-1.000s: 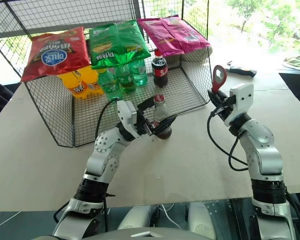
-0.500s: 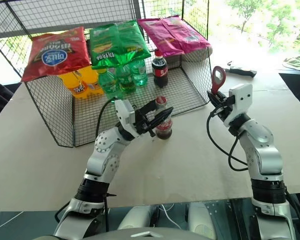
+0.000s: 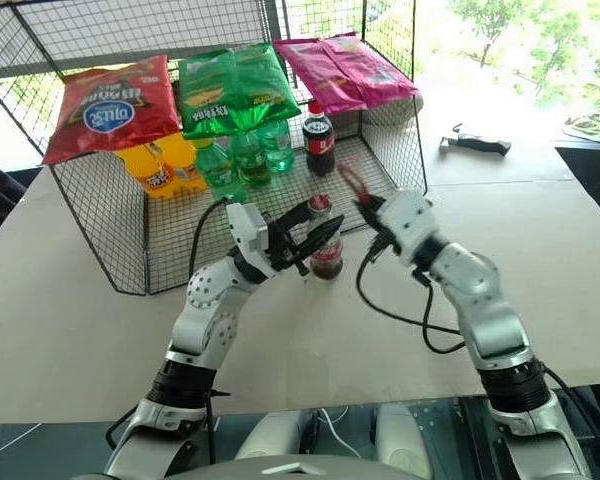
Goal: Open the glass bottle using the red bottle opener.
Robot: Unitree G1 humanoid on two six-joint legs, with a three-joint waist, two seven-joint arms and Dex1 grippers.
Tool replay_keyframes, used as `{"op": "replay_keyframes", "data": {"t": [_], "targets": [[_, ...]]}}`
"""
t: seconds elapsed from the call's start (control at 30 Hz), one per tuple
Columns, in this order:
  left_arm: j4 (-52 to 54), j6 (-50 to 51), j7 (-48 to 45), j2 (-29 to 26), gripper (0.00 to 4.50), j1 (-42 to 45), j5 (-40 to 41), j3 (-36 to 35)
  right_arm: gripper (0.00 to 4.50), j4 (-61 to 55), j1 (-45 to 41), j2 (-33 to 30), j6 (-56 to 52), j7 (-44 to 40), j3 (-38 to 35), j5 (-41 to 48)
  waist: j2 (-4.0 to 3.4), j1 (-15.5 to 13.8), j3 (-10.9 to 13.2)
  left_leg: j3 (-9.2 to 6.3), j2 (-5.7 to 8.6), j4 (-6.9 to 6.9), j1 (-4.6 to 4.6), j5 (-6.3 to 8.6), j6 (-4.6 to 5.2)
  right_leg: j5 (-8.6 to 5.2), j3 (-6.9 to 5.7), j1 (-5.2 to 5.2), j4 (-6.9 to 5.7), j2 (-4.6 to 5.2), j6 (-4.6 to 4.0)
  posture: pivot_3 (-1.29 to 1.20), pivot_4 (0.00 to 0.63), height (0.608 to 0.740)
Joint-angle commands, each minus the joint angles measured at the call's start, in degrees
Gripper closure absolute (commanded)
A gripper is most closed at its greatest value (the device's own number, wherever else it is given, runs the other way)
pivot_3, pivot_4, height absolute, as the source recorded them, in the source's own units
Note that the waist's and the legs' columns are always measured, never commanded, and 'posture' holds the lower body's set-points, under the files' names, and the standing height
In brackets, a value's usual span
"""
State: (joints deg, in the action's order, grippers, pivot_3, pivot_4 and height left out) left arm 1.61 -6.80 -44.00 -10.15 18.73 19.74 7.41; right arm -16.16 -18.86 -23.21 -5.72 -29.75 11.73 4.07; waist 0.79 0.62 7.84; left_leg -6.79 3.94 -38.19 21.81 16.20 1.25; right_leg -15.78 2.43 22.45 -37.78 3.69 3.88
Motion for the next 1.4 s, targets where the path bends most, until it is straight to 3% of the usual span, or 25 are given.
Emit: {"op": "replay_keyframes", "data": {"t": [0.03,0.67,1.4], "targets": [[-2.23,0.48,0.47,-0.26,2.84,-0.23,-2.24,1.03,4.50,0.61,-2.09,-1.12,6.06,-0.63,2.07,-5.45,0.04,0.00,-0.03,0.00,0.00,-0.03,0.00,0.00,0.00,0.00,0.00,-0.01,0.00,0.00,0.00,0.00,0.150,0.740],[-3.60,0.56,0.78,-0.01,2.84,0.78,-2.69,1.95,4.50,8.65,-4.28,-5.49,18.88,4.18,5.91,-27.02,0.10,-0.08,-0.22,-0.02,0.00,-0.04,-0.19,0.00,-0.01,0.00,-0.03,-0.22,0.01,-0.02,0.00,0.00,0.150,0.740],[-3.96,0.44,0.96,0.84,2.84,0.69,-2.73,2.44,4.50,14.32,-7.29,-8.01,32.57,14.15,4.91,-37.48,0.12,-0.24,-0.25,-0.04,0.01,-0.03,-0.28,0.00,-0.01,0.00,-0.05,-0.35,0.04,-0.03,0.00,0.00,0.150,0.740]]}}
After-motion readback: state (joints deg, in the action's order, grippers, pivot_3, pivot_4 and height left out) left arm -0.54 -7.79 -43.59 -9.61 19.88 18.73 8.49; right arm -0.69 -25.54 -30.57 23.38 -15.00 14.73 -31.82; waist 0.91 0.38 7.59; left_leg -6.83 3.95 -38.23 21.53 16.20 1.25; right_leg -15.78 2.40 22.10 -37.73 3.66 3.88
